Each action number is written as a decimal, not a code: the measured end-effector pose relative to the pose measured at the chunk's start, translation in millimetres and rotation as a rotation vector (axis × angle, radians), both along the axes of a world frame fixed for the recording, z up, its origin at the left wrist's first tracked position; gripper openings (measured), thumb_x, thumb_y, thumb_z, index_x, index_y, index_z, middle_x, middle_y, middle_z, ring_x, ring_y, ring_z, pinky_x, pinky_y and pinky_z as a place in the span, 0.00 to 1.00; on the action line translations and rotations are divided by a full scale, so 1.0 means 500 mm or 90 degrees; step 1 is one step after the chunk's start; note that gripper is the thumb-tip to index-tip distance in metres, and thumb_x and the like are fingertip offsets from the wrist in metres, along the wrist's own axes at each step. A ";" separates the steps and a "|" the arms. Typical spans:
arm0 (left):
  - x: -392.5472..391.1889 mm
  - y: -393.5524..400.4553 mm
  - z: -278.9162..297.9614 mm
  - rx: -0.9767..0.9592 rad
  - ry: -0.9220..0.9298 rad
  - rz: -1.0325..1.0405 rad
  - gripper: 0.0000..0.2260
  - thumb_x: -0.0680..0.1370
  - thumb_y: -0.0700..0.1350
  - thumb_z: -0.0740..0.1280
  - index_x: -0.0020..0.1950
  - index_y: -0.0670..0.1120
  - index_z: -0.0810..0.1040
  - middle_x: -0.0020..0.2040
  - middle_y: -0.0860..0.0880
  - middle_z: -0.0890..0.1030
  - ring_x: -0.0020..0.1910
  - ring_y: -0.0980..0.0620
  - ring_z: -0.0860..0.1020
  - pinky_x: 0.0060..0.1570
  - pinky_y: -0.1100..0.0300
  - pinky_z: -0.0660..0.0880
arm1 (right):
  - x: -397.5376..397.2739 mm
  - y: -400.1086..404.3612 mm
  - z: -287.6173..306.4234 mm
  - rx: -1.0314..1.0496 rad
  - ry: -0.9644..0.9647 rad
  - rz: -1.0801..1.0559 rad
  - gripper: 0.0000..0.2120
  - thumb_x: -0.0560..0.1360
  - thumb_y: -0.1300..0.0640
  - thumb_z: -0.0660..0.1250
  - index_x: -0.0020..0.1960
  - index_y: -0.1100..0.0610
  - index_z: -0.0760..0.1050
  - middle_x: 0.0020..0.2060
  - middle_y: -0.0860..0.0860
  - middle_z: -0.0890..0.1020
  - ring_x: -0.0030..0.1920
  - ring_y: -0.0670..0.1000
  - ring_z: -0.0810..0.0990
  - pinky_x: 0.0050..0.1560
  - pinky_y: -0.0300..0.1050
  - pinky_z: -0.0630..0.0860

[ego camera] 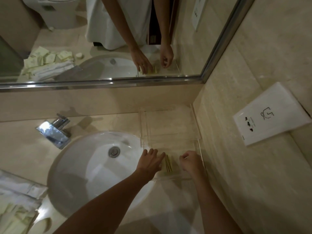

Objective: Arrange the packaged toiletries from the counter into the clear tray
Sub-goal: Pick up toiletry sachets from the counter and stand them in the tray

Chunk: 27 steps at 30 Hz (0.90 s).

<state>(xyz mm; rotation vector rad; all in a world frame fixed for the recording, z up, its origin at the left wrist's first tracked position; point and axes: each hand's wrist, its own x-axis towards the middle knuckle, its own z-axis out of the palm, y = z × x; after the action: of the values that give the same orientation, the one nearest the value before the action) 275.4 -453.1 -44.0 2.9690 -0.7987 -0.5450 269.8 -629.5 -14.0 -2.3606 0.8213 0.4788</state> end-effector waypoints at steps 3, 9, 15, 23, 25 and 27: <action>-0.004 0.015 0.021 -0.004 -0.030 0.019 0.26 0.77 0.53 0.64 0.71 0.46 0.60 0.64 0.40 0.71 0.61 0.41 0.71 0.61 0.47 0.67 | 0.002 0.015 0.013 -0.019 -0.003 0.039 0.05 0.71 0.53 0.66 0.42 0.53 0.79 0.44 0.54 0.84 0.47 0.57 0.81 0.41 0.40 0.71; -0.009 0.094 0.075 -0.022 -0.097 0.064 0.14 0.80 0.49 0.58 0.62 0.43 0.69 0.59 0.41 0.75 0.57 0.42 0.73 0.58 0.48 0.68 | 0.017 0.076 0.032 -0.034 -0.013 0.128 0.06 0.73 0.54 0.64 0.46 0.53 0.79 0.49 0.54 0.81 0.51 0.59 0.79 0.45 0.43 0.73; -0.063 0.250 0.122 -0.040 -0.119 0.156 0.08 0.78 0.42 0.57 0.52 0.44 0.74 0.50 0.43 0.79 0.50 0.43 0.75 0.50 0.50 0.68 | 0.021 0.210 0.071 0.018 -0.053 0.287 0.05 0.72 0.54 0.62 0.41 0.52 0.76 0.48 0.55 0.80 0.47 0.59 0.80 0.46 0.44 0.75; -0.195 0.485 0.147 -0.040 -0.045 0.341 0.07 0.77 0.44 0.58 0.46 0.43 0.74 0.49 0.42 0.80 0.48 0.42 0.77 0.52 0.50 0.70 | -0.026 0.452 0.097 0.046 -0.080 0.515 0.09 0.77 0.53 0.60 0.44 0.56 0.76 0.43 0.57 0.80 0.42 0.57 0.79 0.41 0.45 0.75; -0.235 0.547 0.146 -0.047 -0.024 0.369 0.06 0.78 0.43 0.57 0.46 0.43 0.73 0.48 0.42 0.79 0.47 0.41 0.78 0.48 0.51 0.71 | -0.050 0.518 0.097 0.058 -0.077 0.559 0.09 0.76 0.53 0.60 0.41 0.55 0.75 0.40 0.56 0.80 0.41 0.56 0.79 0.42 0.47 0.77; -0.279 0.608 0.144 -0.053 -0.018 0.410 0.06 0.78 0.43 0.56 0.48 0.43 0.72 0.48 0.42 0.79 0.47 0.41 0.78 0.46 0.52 0.71 | -0.075 0.581 0.096 0.055 -0.079 0.595 0.07 0.75 0.53 0.61 0.43 0.54 0.76 0.42 0.54 0.81 0.44 0.56 0.80 0.46 0.48 0.78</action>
<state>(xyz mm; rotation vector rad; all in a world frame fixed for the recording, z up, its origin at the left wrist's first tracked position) 136.0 -149.1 28.1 2.9089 0.1521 -0.4093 232.5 -338.9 33.9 -2.5401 -0.4097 0.6914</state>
